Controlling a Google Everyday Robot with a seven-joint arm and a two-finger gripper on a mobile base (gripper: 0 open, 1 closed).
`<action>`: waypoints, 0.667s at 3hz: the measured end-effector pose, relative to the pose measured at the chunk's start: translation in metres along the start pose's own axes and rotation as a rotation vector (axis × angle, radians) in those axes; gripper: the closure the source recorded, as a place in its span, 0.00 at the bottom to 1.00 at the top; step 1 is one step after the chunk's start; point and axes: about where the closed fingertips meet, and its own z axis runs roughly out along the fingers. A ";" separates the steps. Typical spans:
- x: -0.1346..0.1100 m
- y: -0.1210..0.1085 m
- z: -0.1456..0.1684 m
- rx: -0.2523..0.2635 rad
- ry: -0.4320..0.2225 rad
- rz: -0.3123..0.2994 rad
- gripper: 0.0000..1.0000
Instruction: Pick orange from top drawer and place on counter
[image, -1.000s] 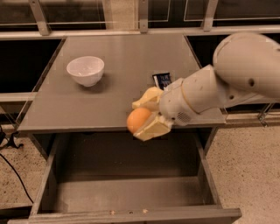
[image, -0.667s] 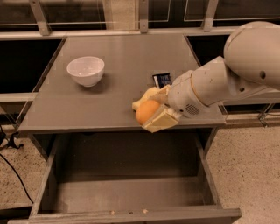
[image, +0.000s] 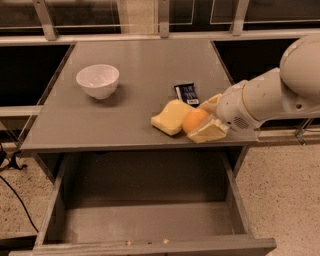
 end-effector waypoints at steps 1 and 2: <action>0.020 -0.022 -0.005 0.063 0.022 0.038 1.00; 0.032 -0.041 -0.011 0.116 0.033 0.064 1.00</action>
Offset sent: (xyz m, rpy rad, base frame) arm 0.0429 -0.0721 -0.0005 -0.0262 -0.0684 -0.2009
